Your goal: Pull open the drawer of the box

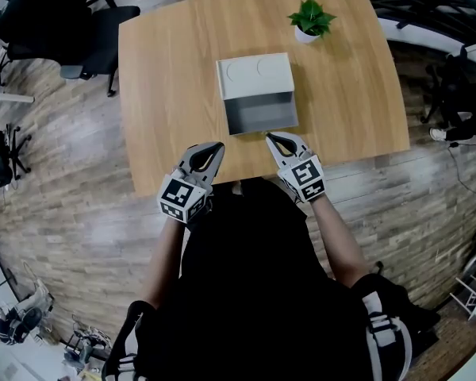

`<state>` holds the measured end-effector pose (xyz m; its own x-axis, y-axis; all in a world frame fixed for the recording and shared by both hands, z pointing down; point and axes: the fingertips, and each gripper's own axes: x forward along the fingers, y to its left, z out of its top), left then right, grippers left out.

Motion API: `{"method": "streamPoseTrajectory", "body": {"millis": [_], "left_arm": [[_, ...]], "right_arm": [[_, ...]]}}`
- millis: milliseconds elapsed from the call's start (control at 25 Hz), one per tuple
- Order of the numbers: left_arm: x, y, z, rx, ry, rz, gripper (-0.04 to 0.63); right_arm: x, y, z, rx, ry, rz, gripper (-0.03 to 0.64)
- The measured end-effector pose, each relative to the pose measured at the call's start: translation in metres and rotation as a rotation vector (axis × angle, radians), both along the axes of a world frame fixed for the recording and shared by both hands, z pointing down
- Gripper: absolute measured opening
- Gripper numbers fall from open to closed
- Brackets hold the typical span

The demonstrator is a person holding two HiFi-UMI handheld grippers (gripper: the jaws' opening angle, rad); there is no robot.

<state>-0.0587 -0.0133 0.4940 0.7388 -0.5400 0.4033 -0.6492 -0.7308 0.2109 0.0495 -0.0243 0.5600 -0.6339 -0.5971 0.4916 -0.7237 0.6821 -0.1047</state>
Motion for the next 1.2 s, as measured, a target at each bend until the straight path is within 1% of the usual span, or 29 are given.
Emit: {"method": "streamPoseTrajectory", "body": {"millis": [80, 280, 800, 1200], "left_arm": [[-0.001, -0.002, -0.001, 0.001, 0.003, -0.003, 0.021], [-0.001, -0.002, 0.002, -0.001, 0.007, 0.005, 0.021], [-0.001, -0.001, 0.007, 0.001, 0.014, 0.002, 0.021], [-0.002, 0.0, 0.011, -0.003, 0.014, -0.008, 0.021]], "right_arm": [[-0.002, 0.001, -0.005, 0.021, 0.013, -0.011, 0.024], [-0.005, 0.006, -0.009, 0.037, 0.049, -0.037, 0.023], [-0.007, 0.008, -0.02, 0.069, 0.06, -0.054, 0.023], [-0.007, 0.01, -0.014, 0.063, 0.069, -0.064, 0.023]]}}
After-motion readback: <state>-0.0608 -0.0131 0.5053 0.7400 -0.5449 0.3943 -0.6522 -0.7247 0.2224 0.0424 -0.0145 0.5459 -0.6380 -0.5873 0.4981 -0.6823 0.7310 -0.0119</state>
